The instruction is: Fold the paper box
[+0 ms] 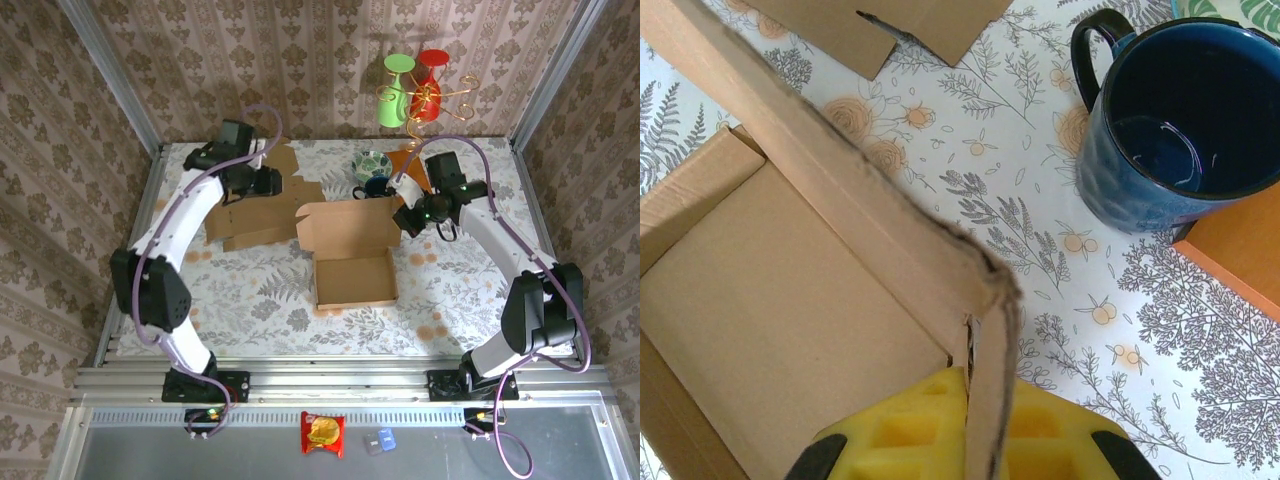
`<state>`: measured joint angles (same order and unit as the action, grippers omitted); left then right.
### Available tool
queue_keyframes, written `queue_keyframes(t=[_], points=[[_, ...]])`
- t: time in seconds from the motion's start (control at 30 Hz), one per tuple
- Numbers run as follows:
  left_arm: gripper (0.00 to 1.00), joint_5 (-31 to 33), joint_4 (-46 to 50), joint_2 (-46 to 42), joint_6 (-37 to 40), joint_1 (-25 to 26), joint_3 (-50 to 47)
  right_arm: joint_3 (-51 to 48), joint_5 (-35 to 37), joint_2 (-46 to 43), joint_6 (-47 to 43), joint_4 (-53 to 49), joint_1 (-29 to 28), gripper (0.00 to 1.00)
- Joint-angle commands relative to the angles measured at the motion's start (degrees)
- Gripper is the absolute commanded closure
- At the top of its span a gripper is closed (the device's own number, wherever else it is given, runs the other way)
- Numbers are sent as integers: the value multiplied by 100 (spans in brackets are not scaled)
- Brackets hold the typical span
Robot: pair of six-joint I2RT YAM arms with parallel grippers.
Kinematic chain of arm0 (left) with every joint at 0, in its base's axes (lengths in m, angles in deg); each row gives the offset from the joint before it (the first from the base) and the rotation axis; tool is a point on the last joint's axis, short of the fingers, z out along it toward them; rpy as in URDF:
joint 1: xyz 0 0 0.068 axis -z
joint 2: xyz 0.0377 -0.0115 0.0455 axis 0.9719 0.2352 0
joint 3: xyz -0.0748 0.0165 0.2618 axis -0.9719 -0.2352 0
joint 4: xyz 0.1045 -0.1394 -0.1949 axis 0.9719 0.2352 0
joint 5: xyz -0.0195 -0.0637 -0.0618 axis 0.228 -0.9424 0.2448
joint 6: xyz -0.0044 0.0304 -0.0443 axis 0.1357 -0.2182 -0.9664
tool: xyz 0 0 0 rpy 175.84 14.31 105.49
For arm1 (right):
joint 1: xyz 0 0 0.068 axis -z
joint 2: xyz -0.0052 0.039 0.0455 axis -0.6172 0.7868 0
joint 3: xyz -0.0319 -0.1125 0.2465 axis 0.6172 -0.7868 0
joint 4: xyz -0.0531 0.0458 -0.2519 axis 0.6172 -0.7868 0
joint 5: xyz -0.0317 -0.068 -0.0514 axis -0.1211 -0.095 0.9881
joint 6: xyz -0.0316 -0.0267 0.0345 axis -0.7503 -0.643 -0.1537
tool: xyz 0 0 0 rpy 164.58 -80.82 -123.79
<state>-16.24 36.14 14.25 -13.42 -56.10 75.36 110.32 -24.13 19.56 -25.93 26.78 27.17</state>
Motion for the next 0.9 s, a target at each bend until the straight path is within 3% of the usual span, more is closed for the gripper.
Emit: queue_keyframes(t=[0.0,0.1,0.33,0.63,0.87], points=[[58,-1263,-45,-348,1262,145,-764,-148,242,-128,-154,-35,-46,100],[53,-1889,-249,-729,2289,256,-1286,-167,240,-119,-172,-31,-57,100],[48,-1906,-204,-245,3266,473,-855,-132,232,-83,-215,-42,-57,100],[54,-1649,78,216,3431,722,-602,-79,211,2,-138,9,-108,100],[69,-1321,202,471,3300,827,-347,-87,249,37,-88,33,-152,100]])
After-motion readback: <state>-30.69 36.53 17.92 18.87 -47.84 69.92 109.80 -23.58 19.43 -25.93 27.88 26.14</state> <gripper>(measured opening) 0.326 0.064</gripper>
